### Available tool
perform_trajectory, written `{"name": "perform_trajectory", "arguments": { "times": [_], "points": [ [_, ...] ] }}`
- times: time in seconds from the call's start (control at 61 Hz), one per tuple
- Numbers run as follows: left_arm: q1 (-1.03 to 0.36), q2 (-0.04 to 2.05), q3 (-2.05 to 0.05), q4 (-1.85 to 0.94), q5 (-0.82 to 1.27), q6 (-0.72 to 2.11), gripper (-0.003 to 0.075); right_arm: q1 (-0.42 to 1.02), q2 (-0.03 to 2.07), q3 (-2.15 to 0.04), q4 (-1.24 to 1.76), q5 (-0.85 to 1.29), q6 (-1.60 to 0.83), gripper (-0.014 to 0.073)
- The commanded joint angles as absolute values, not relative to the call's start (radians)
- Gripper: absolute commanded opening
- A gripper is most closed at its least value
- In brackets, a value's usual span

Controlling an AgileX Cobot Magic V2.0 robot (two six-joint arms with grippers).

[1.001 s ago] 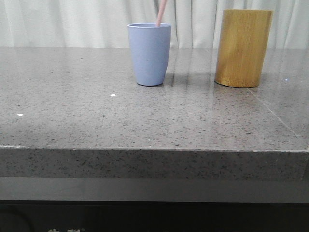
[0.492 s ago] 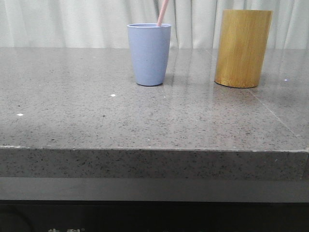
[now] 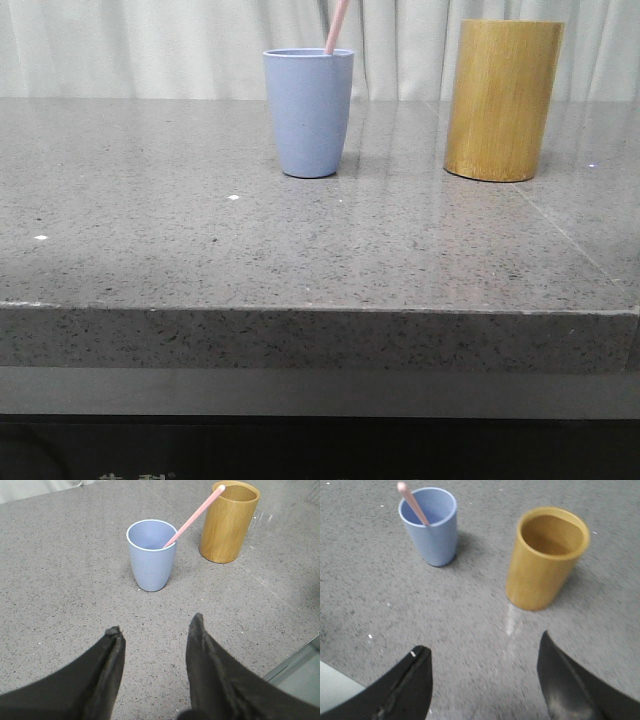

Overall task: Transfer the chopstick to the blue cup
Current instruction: 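Open the right gripper and withdraw it from the blue cup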

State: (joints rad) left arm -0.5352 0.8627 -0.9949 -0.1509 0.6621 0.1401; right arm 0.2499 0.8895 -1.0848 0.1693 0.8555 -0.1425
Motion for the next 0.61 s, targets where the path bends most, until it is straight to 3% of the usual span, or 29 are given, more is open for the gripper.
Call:
{"name": "perform_trajectory", "arguments": {
  "times": [0.0,0.41,0.509,0.591],
  "points": [
    [-0.539,0.854,-1.023,-0.165,0.583,0.131,0.0293,0.227,0.786,-1.044,0.166,0.8,-0.139,0.0477],
    [-0.539,0.854,-1.023,-0.165,0.583,0.131,0.0291,0.223,0.557,-0.877,0.165,0.803,-0.139,0.047],
    [-0.539,0.854,-1.023,-0.165,0.583,0.131,0.0248,0.223,0.556,-0.876,0.165,0.802,-0.139,0.0398],
    [-0.539,0.854,-1.023,-0.165,0.583,0.131,0.0179,0.223,0.556,-0.876,0.165,0.801,-0.139,0.0288]
  ]
}}
